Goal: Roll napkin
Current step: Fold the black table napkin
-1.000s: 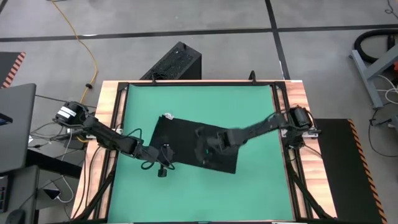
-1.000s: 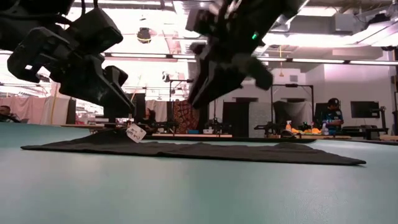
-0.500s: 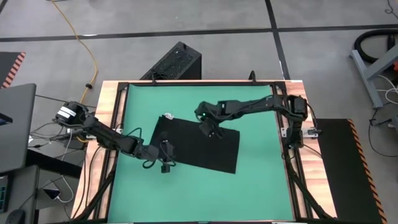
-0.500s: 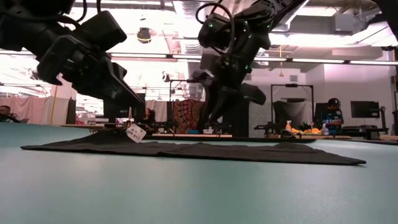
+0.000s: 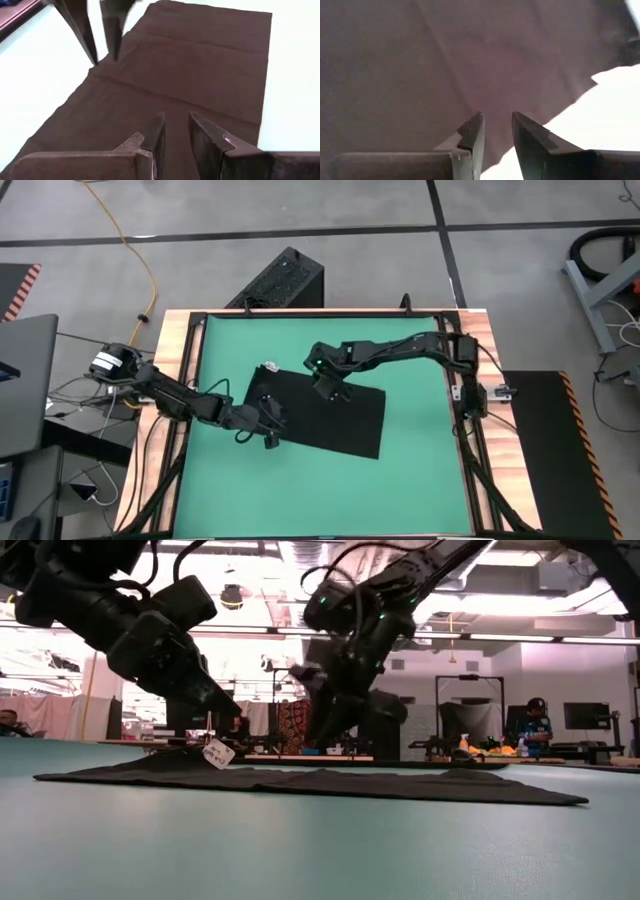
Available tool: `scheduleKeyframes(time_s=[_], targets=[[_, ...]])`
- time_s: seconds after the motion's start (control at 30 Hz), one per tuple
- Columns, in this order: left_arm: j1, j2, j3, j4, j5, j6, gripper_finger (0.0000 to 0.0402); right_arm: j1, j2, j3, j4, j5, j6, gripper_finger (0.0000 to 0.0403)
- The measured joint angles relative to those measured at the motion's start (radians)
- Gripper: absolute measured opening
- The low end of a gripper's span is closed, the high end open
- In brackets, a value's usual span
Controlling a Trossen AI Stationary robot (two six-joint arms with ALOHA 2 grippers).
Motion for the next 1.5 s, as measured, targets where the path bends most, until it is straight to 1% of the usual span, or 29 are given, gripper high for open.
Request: scheduleKeyframes(time_s=[0.13, 0.3, 0.47, 0.67, 0.73, 0.8, 0.9, 1.0, 1.07, 1.13, 1.23, 1.33, 1.5], targets=[[0.003, 0.000, 0.000, -0.002, 0.000, -0.001, 0.0075, 0.011, 0.098, 0.102, -0.122, 0.005, -0.025, 0.0120], [0.003, 0.000, 0.000, -0.006, 0.002, -0.001, 0.0075, 0.014, 0.169, 0.243, -0.285, 0.013, -0.025, 0.0120], [0.003, 0.000, 0.000, -0.011, 0.006, -0.002, 0.0075, 0.013, 0.218, 0.309, -0.347, 0.041, -0.057, 0.0120], [0.003, 0.000, 0.000, -0.027, 0.011, -0.002, 0.0075, 0.018, 0.255, 0.319, -0.355, 0.082, -0.120, 0.0119], [0.003, 0.000, 0.000, -0.028, 0.011, 0.002, 0.0075, 0.023, 0.275, 0.319, -0.364, 0.084, -0.123, 0.0111], [0.003, 0.000, 0.000, -0.028, 0.011, 0.005, 0.0075, 0.029, 0.291, 0.318, -0.364, 0.108, -0.116, 0.0096], [0.003, 0.000, 0.000, -0.028, 0.011, 0.002, 0.0075, 0.037, 0.294, 0.317, -0.366, 0.143, -0.107, 0.0061], [0.003, 0.001, 0.000, -0.028, 0.011, -0.013, 0.0075, 0.039, 0.286, 0.315, -0.348, 0.148, -0.071, 0.0022], [0.003, 0.015, 0.000, -0.020, 0.005, -0.039, 0.0075, 0.038, 0.280, 0.314, -0.344, 0.145, -0.040, 0.0010], [0.010, 0.041, 0.000, -0.008, 0.000, -0.078, 0.0075, 0.037, 0.275, 0.313, -0.333, 0.142, -0.003, 0.0013], [0.025, 0.096, 0.001, 0.066, -0.002, -0.133, 0.0075, 0.038, 0.275, 0.314, -0.316, 0.148, 0.039, 0.0023], [0.034, 0.170, 0.018, 0.135, -0.004, -0.164, 0.0075, 0.038, 0.275, 0.313, -0.311, 0.147, 0.063, 0.0020], [0.031, 0.277, 0.094, 0.149, -0.045, -0.275, 0.0075, 0.042, 0.275, 0.313, -0.299, 0.147, 0.097, 0.0015]])
